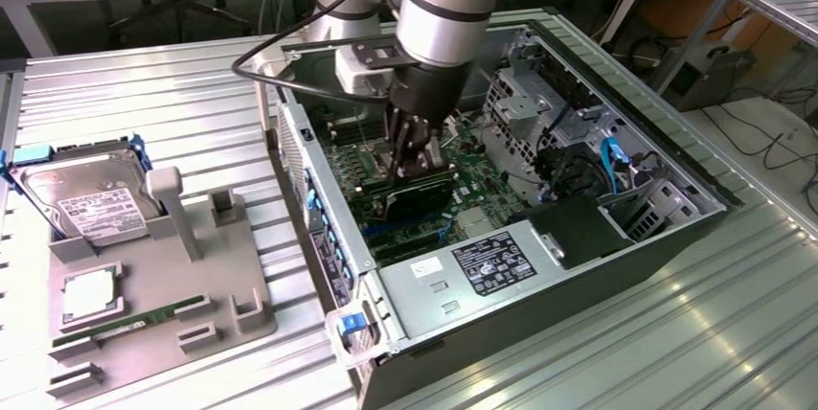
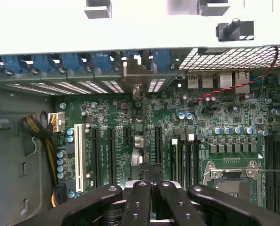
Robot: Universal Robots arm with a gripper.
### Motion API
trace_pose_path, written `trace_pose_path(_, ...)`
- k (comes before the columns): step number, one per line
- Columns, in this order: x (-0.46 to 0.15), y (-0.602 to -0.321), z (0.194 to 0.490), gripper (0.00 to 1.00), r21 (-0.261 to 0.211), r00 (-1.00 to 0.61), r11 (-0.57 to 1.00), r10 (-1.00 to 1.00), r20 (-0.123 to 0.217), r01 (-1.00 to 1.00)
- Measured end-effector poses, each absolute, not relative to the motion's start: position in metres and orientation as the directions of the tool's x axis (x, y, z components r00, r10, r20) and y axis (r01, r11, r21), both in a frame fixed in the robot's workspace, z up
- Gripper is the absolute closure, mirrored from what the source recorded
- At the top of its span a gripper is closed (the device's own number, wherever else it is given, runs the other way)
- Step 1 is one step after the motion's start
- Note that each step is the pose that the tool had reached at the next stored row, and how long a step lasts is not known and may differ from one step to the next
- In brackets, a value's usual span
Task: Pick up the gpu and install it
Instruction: 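Insert the gpu into the slot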
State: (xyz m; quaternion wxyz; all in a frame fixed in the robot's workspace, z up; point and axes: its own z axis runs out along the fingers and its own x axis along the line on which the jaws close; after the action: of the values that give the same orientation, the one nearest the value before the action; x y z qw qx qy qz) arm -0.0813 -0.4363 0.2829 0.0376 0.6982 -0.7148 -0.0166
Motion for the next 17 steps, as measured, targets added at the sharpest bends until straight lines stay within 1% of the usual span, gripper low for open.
trace_pose_path(9, -0.084, -0.436, 0.275, 0.89, 0.067, -0.022, 0.025, -0.998, 0.051, -0.997)
trace_pose_path(17, -0.084, -0.436, 0.269, 0.89, 0.065, -0.022, 0.025, -0.998, 0.057, -0.998)
